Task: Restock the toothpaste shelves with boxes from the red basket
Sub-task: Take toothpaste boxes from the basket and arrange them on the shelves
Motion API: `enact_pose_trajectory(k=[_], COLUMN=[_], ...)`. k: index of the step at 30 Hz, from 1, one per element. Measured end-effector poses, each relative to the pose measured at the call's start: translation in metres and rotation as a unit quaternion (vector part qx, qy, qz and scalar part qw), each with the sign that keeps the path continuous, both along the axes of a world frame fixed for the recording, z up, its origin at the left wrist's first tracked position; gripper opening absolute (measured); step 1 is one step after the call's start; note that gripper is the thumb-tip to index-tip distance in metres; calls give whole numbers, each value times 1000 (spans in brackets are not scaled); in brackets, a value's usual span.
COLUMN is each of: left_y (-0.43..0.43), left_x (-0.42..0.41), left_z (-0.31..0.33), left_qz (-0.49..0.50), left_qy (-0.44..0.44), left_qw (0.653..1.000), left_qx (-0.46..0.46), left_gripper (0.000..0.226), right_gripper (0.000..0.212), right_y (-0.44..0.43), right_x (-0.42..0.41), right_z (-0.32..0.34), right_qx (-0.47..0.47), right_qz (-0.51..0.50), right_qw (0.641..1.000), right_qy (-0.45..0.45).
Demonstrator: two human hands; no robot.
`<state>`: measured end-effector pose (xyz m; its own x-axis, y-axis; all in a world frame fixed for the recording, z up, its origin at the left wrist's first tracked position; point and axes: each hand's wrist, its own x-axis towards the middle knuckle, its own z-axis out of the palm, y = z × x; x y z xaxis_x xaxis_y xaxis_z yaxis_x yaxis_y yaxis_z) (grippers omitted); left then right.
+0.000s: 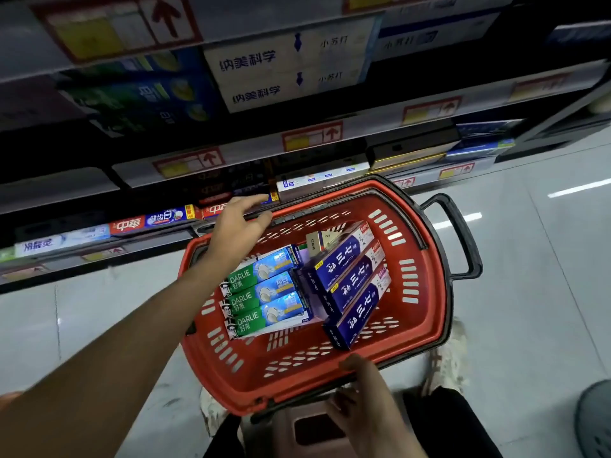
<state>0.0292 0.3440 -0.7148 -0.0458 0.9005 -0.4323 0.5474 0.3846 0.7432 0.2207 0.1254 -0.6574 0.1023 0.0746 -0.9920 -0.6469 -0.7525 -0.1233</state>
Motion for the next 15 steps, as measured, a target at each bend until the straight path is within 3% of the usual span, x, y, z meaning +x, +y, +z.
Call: enact_pose_trajectory(k=[5,10,15], left_y=[-50,-91,-119], left_x=[2,0,0], left_z=[36,44,18], left_qz=[105,236,295], left_qy=[-110,-241,-298], left_qw=[987,941,908], left_qx=[41,20,19], left_gripper=[44,39,46], right_gripper=[11,26,33], right_y=[51,105,143], right_x=[28,44,51], right_z=[42,13,-28], right_qx=[74,202,325], right_qz=[77,190,315], right_qw=[994,960,890], right_qy=[-21,-38,-48])
